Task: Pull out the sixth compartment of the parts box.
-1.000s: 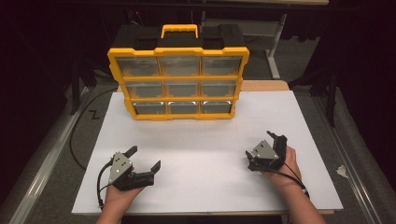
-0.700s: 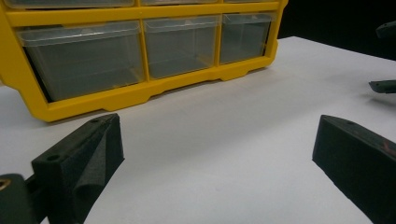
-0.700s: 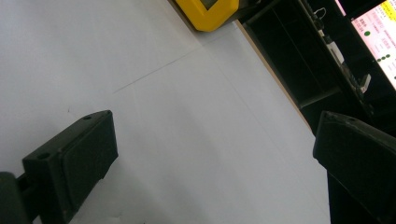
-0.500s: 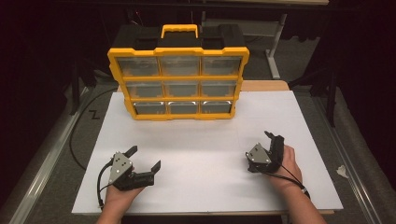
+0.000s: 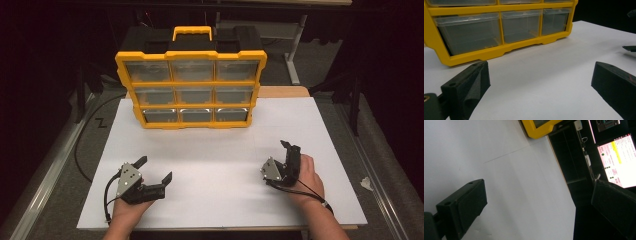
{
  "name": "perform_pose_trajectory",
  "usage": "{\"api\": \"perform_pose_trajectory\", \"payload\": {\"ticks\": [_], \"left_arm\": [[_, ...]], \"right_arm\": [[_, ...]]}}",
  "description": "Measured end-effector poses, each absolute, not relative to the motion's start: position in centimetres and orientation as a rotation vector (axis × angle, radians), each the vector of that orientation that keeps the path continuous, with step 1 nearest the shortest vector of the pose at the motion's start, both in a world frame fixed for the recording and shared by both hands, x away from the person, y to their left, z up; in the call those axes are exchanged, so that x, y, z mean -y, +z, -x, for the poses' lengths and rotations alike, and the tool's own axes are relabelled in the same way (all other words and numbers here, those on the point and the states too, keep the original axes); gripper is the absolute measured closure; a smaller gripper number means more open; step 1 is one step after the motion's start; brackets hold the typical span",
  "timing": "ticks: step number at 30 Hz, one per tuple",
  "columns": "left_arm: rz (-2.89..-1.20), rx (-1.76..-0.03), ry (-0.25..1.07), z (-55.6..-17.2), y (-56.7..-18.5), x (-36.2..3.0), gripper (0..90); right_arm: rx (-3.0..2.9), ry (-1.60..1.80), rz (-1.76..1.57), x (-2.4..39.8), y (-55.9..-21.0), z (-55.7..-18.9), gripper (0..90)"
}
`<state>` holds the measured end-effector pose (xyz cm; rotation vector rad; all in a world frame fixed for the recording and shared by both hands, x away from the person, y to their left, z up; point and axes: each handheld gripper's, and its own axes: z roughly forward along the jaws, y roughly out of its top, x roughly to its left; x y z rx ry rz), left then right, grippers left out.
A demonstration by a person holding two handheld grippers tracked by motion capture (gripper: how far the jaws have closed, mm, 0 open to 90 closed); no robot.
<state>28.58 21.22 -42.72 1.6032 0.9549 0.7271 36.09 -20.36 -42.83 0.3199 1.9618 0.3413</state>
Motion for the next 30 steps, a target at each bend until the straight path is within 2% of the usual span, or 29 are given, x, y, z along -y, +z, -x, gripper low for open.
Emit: {"api": "perform_pose_trajectory", "payload": {"ticks": [30], "left_arm": [[-1.614,-0.944,0.712,-28.7,-42.8,-21.0,2.7]], "right_arm": [[-1.882,0.125,-0.019,18.7,-43.0,-35.0,1.6]]}}
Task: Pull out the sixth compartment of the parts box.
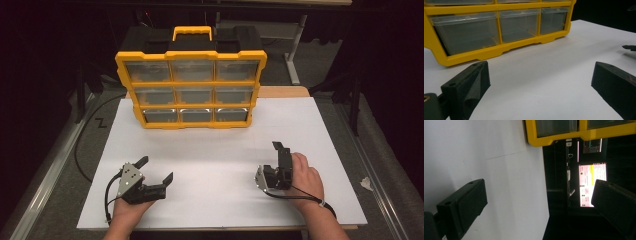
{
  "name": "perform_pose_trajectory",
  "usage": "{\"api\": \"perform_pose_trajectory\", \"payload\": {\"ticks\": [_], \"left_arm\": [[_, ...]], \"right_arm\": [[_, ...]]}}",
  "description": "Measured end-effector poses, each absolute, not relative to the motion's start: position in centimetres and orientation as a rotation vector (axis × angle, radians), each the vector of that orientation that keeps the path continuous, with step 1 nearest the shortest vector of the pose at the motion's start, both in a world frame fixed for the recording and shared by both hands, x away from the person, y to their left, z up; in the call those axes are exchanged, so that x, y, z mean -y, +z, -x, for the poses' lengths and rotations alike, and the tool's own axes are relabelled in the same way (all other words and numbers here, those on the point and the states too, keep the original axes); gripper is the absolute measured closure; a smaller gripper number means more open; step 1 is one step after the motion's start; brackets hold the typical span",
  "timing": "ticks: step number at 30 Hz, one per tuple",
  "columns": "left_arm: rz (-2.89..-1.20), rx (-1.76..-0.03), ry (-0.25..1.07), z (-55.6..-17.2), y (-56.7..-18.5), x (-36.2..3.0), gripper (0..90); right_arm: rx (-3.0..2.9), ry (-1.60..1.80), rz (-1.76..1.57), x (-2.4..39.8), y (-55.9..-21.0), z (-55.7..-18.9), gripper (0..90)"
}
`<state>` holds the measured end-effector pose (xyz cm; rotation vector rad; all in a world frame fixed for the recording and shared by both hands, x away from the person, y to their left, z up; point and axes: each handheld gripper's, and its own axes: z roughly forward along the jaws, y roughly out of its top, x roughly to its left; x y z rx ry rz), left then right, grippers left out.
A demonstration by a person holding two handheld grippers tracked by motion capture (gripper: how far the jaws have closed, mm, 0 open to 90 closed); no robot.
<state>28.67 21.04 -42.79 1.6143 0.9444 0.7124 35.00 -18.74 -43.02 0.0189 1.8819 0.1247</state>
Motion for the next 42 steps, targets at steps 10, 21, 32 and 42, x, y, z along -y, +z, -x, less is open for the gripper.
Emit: {"api": "perform_pose_trajectory", "payload": {"ticks": [10,21,32,42], "left_arm": [[-1.603,-0.950,0.700,-28.7,-42.7,-21.2,2.6],[-1.607,-0.941,0.718,-28.7,-42.7,-21.1,2.4],[-1.609,-0.918,0.734,-28.9,-42.9,-20.7,1.9],[-1.629,-0.898,0.713,-28.9,-42.9,-20.5,2.0]], "right_arm": [[-1.860,0.123,0.016,17.6,-43.2,-35.0,5.0],[-1.793,0.139,0.047,15.0,-43.0,-35.6,14.1],[-1.741,0.141,0.040,13.5,-42.4,-36.4,20.0],[-1.712,0.137,0.034,12.5,-40.7,-37.8,21.2]]}}
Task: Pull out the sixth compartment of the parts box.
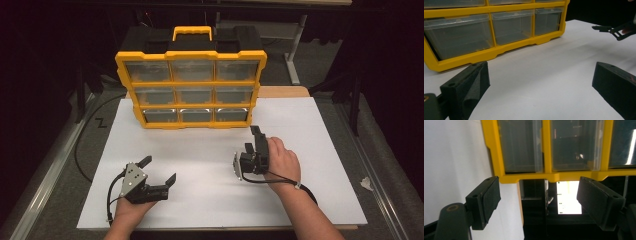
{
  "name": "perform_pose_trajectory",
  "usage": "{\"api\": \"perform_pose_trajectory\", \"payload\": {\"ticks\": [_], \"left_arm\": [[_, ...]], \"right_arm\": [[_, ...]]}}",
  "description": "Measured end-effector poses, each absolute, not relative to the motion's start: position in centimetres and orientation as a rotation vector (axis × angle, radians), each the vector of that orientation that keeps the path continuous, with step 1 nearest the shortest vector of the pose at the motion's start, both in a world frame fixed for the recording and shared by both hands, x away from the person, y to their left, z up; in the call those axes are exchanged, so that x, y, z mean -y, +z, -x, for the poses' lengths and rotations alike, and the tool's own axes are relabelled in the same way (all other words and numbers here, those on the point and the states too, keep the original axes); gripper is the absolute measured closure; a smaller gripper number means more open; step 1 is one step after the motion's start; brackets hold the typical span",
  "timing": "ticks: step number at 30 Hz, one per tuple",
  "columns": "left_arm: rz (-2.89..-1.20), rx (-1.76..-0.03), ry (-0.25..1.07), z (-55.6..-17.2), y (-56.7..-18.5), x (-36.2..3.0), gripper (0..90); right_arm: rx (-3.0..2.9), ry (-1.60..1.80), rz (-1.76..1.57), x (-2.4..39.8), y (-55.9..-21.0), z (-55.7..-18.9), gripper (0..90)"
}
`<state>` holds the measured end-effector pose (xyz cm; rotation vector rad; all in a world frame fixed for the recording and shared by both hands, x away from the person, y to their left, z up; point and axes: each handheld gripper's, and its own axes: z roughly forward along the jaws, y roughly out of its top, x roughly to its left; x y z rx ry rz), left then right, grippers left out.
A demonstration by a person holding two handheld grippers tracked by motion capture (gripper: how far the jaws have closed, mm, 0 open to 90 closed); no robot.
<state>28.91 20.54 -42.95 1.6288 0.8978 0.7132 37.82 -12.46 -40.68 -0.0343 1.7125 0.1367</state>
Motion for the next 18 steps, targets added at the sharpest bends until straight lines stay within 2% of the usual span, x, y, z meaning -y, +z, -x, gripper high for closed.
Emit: {"api": "perform_pose_trajectory", "payload": {"ticks": [18], "left_arm": [[-1.618,-0.892,0.708,-28.9,-42.9,-20.6,2.0]], "right_arm": [[-1.668,0.143,0.001,10.9,-36.7,-40.1,32.6]]}}
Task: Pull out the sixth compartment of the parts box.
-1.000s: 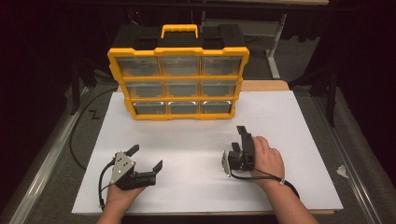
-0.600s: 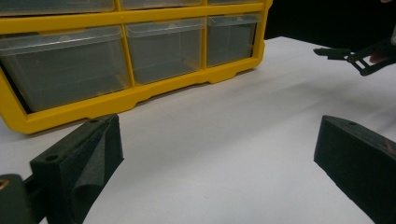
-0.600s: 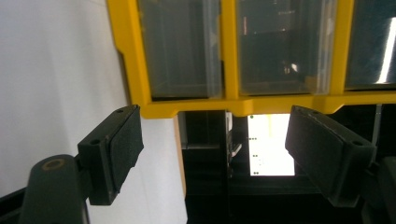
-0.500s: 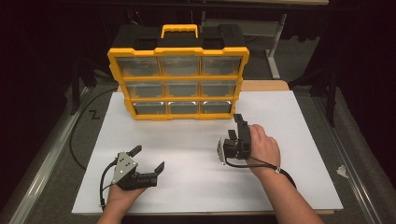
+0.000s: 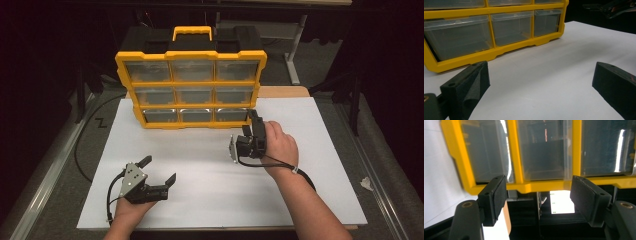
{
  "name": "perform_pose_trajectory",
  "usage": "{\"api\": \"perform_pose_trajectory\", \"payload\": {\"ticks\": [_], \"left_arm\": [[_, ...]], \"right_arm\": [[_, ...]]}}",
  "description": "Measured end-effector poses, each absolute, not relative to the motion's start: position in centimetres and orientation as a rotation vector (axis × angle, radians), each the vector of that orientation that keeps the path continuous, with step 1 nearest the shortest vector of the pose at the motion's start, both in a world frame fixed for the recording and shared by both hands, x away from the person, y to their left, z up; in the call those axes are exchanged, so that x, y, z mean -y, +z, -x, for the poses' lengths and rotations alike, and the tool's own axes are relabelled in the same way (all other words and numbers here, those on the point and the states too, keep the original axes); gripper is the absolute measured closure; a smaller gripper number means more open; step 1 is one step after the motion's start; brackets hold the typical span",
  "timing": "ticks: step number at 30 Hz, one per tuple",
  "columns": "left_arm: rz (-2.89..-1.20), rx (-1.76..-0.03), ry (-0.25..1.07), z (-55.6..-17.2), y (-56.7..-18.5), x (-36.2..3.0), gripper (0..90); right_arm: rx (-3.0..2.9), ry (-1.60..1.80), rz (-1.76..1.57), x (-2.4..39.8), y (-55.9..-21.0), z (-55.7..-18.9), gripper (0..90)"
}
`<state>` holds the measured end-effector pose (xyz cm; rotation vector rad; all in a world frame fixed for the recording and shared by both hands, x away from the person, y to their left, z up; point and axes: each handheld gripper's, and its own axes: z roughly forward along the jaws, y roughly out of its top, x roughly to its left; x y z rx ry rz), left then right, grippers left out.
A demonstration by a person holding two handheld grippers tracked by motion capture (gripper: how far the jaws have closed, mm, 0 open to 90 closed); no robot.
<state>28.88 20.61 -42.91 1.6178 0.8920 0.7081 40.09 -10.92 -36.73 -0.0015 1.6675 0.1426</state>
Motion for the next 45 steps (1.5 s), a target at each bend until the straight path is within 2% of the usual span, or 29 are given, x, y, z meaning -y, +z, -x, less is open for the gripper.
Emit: {"api": "perform_pose_trajectory", "payload": {"ticks": [23,32,36,45], "left_arm": [[-1.615,-0.879,0.688,-28.8,-42.9,-20.6,2.0],[-1.616,-0.880,0.678,-28.9,-42.9,-20.7,2.0],[-1.615,-0.882,0.678,-29.0,-42.9,-20.7,2.0],[-1.622,-0.880,0.672,-29.0,-42.9,-20.8,2.1]], "right_arm": [[-1.606,0.131,0.004,8.2,-33.3,-44.1,56.7],[-1.621,0.076,0.018,7.8,-33.4,-45.8,59.3],[-1.610,0.068,0.048,7.4,-33.4,-46.3,64.2],[-1.604,0.038,0.062,7.1,-33.6,-46.8,68.7]]}}
